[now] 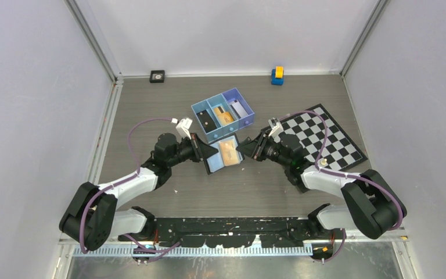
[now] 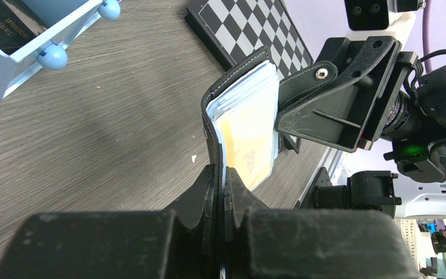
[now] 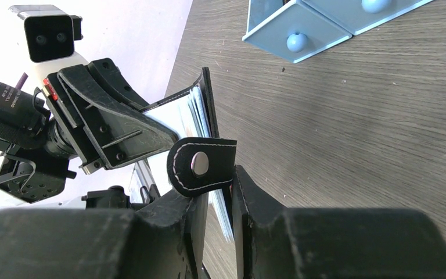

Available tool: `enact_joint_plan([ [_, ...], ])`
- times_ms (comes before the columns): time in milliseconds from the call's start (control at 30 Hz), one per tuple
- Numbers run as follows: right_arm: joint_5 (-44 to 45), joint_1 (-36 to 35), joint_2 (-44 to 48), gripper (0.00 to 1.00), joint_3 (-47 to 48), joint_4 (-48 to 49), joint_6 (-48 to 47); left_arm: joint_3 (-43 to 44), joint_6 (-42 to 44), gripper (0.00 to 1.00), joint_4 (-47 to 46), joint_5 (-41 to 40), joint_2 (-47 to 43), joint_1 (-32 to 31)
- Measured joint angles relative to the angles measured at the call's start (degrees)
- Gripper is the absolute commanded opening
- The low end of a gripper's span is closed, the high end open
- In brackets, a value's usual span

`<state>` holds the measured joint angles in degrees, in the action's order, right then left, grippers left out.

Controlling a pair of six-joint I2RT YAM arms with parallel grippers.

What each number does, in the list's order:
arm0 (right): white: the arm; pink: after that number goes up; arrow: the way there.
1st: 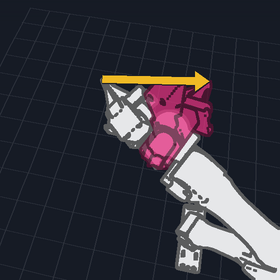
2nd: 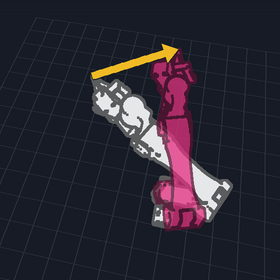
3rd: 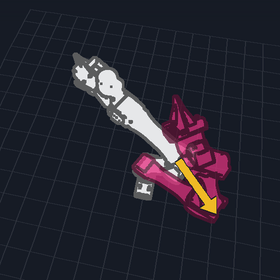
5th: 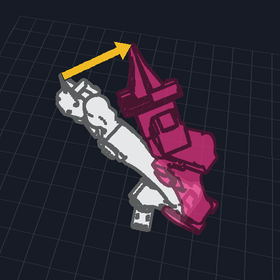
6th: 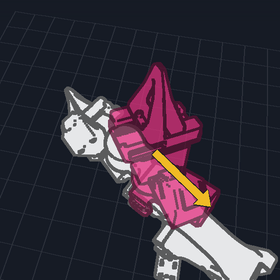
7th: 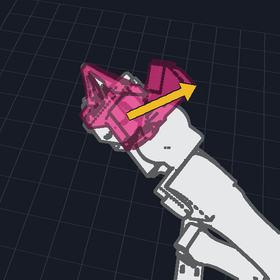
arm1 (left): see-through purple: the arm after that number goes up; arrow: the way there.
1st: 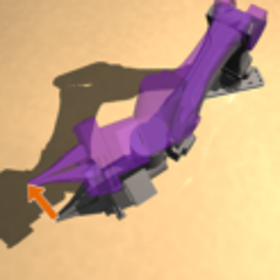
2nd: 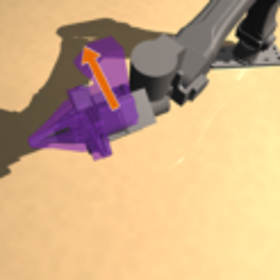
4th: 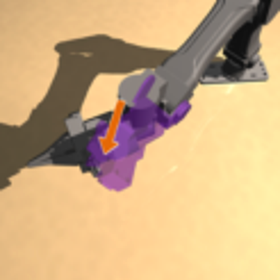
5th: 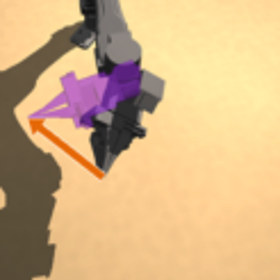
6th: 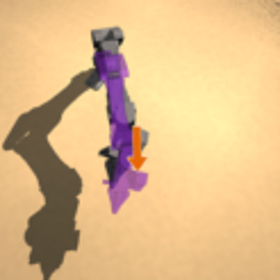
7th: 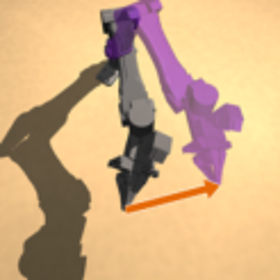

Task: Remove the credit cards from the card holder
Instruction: Remove the credit card from the card holder.

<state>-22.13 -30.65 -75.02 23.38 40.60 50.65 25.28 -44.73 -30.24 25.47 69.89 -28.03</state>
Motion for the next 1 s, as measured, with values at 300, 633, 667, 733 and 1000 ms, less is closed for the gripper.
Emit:
enact_joint_plan([
  [300, -0.07, -0.02, 0.02, 0.25, 0.0, 0.0, 0.02, 0.0, 0.0, 0.0, 0.15, 0.0, 0.0, 0.0],
  [633, -0.92, -0.92, -0.61, 0.26, 1.31, -0.13, -0.2, 0.0, 0.04, 0.0, 0.28, -0.04, 0.0, 0.0],
  [667, -0.94, -1.18, -0.76, 0.26, 1.77, -0.66, -0.5, 0.0, 0.07, 0.0, 0.35, -0.07, 0.0, 0.02],
  [733, -0.87, -1.62, -0.9, 0.25, 2.62, -1.92, -1.16, 0.0, 0.09, 0.0, 0.5, -0.22, 0.0, 0.02],
  [1000, -0.68, -2.73, -1.25, 0.14, 4.07, -4.26, -2.75, 0.0, 0.24, 0.0, 1.81, -0.9, -0.07, 0.02],
])
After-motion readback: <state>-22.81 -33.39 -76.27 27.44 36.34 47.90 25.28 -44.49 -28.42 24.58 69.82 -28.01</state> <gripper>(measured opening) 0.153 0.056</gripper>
